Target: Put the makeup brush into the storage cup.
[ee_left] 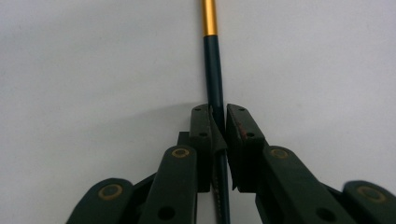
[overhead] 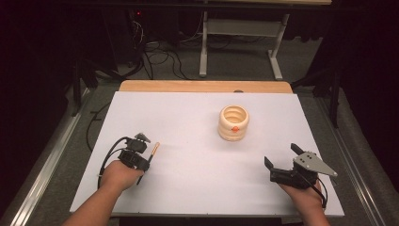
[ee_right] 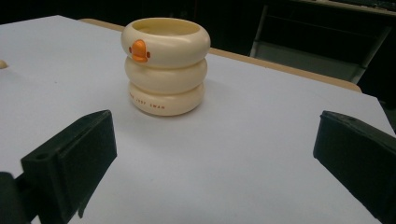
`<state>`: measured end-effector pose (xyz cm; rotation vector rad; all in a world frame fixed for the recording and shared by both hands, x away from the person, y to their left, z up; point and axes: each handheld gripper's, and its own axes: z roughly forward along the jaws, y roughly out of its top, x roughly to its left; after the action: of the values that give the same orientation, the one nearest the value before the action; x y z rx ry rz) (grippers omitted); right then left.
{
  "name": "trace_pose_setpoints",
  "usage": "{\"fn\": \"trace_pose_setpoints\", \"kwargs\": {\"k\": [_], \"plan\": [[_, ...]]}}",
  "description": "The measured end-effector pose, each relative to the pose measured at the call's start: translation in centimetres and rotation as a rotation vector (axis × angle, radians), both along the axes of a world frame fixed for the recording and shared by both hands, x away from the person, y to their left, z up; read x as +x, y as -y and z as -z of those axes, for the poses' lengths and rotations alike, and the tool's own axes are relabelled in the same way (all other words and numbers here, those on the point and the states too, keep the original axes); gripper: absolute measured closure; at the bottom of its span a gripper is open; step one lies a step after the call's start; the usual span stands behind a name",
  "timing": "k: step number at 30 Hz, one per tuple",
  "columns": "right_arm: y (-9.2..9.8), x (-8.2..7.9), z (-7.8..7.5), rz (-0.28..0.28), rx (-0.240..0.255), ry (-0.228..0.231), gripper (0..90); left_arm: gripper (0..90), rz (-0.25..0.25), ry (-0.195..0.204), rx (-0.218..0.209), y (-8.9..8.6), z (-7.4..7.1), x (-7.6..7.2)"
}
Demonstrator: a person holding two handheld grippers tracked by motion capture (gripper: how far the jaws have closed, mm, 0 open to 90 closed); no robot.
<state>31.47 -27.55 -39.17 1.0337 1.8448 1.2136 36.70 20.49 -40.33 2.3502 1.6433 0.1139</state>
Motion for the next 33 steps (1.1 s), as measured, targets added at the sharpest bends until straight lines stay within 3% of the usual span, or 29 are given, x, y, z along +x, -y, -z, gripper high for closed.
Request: {"fn": "trace_pose_setpoints", "kwargs": {"k": [18, 33], "plan": [[-0.12, -0.04, 0.00, 0.001, 0.002, -0.001, 0.9, 82.1, 0.015, -0.008, 0.029, 0.32, -0.02, 0.20], [-0.18, 0.04, -0.02, -0.007, 0.007, 0.000, 0.9, 83.7, 0.032, -0.004, 0.022, 0.15, 0.00, 0.19]]}}
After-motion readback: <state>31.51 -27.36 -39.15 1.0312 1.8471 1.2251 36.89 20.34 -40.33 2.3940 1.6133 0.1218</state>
